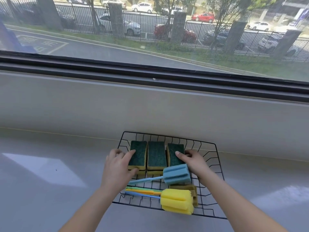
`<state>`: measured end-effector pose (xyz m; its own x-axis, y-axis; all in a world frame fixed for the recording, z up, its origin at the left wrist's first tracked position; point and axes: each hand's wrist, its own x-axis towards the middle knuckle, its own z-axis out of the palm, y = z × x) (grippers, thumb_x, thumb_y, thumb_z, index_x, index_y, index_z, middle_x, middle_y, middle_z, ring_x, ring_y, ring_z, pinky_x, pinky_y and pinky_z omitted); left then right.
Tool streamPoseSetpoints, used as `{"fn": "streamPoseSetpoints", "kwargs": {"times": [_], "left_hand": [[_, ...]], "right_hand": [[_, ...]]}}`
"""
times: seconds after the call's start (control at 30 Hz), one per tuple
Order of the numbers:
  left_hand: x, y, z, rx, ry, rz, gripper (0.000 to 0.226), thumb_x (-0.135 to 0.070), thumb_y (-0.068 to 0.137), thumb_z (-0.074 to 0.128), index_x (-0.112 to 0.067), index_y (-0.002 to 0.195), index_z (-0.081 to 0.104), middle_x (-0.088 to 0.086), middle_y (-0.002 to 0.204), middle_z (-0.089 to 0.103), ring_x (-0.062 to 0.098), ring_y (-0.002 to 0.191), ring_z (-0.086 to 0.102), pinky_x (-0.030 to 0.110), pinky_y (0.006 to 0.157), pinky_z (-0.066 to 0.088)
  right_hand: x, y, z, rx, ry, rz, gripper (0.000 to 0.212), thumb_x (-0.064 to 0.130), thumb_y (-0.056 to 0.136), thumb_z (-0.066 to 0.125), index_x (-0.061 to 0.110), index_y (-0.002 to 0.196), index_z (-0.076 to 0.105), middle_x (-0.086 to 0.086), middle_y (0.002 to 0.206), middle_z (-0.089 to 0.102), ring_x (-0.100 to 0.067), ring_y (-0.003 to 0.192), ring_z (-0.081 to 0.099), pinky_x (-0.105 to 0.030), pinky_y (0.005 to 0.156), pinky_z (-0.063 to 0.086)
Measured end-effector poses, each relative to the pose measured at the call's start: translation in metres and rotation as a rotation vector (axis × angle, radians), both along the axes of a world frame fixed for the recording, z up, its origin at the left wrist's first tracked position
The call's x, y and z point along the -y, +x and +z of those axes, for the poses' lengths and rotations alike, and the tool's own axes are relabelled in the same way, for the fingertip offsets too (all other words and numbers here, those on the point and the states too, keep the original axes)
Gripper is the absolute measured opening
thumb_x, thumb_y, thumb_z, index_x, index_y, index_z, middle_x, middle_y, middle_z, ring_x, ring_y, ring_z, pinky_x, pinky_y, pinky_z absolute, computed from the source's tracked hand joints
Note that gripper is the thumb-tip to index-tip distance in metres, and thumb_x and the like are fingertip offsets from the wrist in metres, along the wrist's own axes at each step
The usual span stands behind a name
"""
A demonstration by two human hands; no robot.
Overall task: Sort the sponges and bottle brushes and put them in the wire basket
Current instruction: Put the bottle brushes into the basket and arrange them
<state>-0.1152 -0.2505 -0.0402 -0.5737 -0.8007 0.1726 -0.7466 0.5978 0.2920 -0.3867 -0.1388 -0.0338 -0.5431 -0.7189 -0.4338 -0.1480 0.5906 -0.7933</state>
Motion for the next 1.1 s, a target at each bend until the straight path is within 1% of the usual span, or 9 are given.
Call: {"fn": "streamPoseSetpoints", "kwargs": {"times": [0.2,0.33,0.47,0.57,0.63,0.73,0.8,0.93,1.1], "left_hand": [[0.001,-0.002,0.005,0.091,-0.051,-0.012,0.072,-0.051,0.066,0.081,-0.030,0.130,0.056,-0.004,0.092,0.074,0.032,0.118,0.052,0.045,0.083,0.042],[0.003,-0.003,0.006,0.108,-0.058,-0.014,0.076,-0.050,0.064,0.081,-0.032,0.132,0.054,-0.004,0.094,0.075,0.032,0.121,0.051,0.046,0.085,0.040],[0.002,-0.004,0.007,0.191,-0.102,-0.049,0.085,-0.052,0.057,0.082,-0.029,0.133,0.052,-0.002,0.098,0.072,0.032,0.116,0.052,0.044,0.084,0.041],[0.002,-0.009,0.007,0.234,-0.156,-0.091,0.090,-0.049,0.049,0.086,-0.022,0.129,0.055,0.003,0.094,0.071,0.033,0.108,0.056,0.044,0.080,0.043],[0.005,-0.012,0.006,0.248,-0.181,-0.112,0.093,-0.044,0.043,0.089,-0.018,0.127,0.056,0.006,0.090,0.070,0.033,0.102,0.057,0.043,0.077,0.043],[0.011,-0.014,0.004,0.283,-0.213,-0.139,0.093,-0.039,0.046,0.089,-0.017,0.129,0.052,0.009,0.091,0.068,0.033,0.100,0.055,0.044,0.080,0.042],[0.014,-0.013,0.003,0.297,-0.232,-0.145,0.092,-0.039,0.051,0.087,-0.017,0.131,0.049,0.009,0.094,0.067,0.033,0.102,0.053,0.045,0.083,0.041],[0.014,-0.011,0.000,0.272,-0.198,-0.142,0.083,-0.032,0.057,0.079,-0.019,0.133,0.047,0.007,0.095,0.066,0.032,0.103,0.053,0.044,0.082,0.041],[0.018,-0.010,0.001,0.256,-0.182,-0.134,0.085,-0.034,0.056,0.082,-0.021,0.133,0.048,0.004,0.094,0.068,0.030,0.103,0.055,0.043,0.084,0.041]], "right_hand": [[0.008,-0.002,0.006,0.073,0.102,0.067,0.075,0.066,0.081,0.070,0.012,0.132,0.055,-0.009,0.114,0.072,-0.026,0.097,0.072,-0.045,0.084,0.063],[0.008,0.004,0.000,0.030,0.063,0.047,0.079,0.066,0.085,0.065,0.010,0.139,0.051,-0.012,0.128,0.067,-0.029,0.109,0.068,-0.049,0.093,0.059],[0.003,0.003,-0.002,0.031,0.071,0.050,0.065,0.068,0.084,0.065,0.017,0.123,0.057,-0.005,0.110,0.071,-0.025,0.098,0.071,-0.050,0.090,0.060],[0.002,0.000,0.001,0.080,0.104,0.069,0.060,0.069,0.083,0.065,0.020,0.118,0.058,-0.007,0.106,0.073,-0.027,0.096,0.072,-0.050,0.088,0.061],[0.001,0.000,0.001,0.110,0.105,0.083,0.062,0.068,0.083,0.066,0.019,0.121,0.059,-0.008,0.106,0.074,-0.027,0.095,0.073,-0.046,0.085,0.063],[-0.003,0.004,-0.002,0.148,0.090,0.090,0.070,0.067,0.082,0.067,0.016,0.128,0.056,-0.008,0.107,0.074,-0.025,0.093,0.074,-0.038,0.074,0.063],[-0.005,0.005,-0.005,0.166,0.069,0.065,0.076,0.067,0.081,0.069,0.014,0.133,0.054,-0.009,0.111,0.074,-0.024,0.095,0.074,-0.038,0.074,0.063],[-0.007,0.005,-0.013,0.175,0.042,0.030,0.082,0.069,0.077,0.071,0.015,0.136,0.054,-0.009,0.117,0.072,-0.026,0.098,0.073,-0.045,0.084,0.063],[-0.009,0.005,-0.014,0.173,0.024,0.008,0.081,0.059,0.075,0.080,0.021,0.139,0.050,-0.010,0.120,0.071,-0.026,0.093,0.075,-0.039,0.073,0.063]]}}
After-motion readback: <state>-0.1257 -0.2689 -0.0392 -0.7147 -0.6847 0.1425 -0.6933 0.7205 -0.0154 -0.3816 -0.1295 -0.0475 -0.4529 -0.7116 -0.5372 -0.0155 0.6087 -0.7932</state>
